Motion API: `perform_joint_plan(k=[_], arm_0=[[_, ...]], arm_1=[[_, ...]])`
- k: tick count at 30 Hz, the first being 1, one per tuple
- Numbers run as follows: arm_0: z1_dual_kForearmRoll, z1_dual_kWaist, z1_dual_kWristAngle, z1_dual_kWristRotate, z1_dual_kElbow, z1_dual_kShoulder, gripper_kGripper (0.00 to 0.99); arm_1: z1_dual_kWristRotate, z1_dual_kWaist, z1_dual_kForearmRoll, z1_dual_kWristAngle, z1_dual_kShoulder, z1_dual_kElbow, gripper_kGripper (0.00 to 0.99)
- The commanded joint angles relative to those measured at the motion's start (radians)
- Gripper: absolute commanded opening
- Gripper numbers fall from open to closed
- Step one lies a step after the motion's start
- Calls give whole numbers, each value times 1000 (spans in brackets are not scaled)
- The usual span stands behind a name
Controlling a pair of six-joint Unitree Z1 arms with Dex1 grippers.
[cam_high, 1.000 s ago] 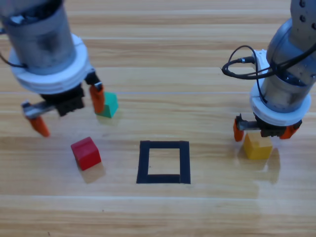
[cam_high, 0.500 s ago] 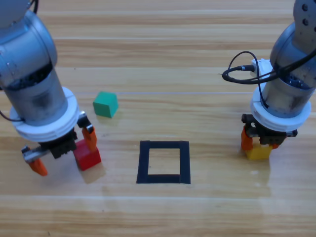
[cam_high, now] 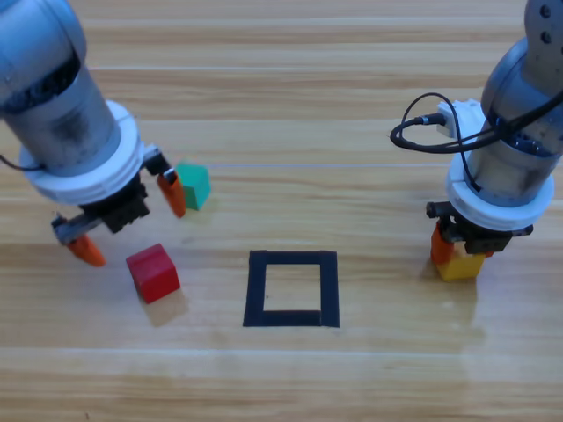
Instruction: Stack the blocks in the rectangular block: red at the bottom, yellow in the middle, green on top
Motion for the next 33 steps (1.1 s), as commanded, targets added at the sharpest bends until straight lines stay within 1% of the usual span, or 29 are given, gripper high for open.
perform_joint_plan(k=[1, 4, 8, 11, 19, 33], arm_0=[[-14, 9, 14, 7, -22, 70, 922], [-15, 9, 15, 6, -22, 98, 922], [-23, 9, 17, 3, -27, 127, 922], [-30, 9, 14, 3, -24, 150, 922], [-81, 9, 9, 4, 24, 197, 922], [-147, 9, 11, 13, 92, 225, 904]], arm_1=[[-17, -13, 11, -22, -87, 8, 0], [-25, -4, 14, -19, -107, 7, 0], [-37, -1, 14, 19, -107, 5, 0], [-40, 1, 15, 33, -106, 4, 0], [-37, 2, 15, 38, -103, -10, 0], [-37, 7, 14, 53, -96, -16, 0]])
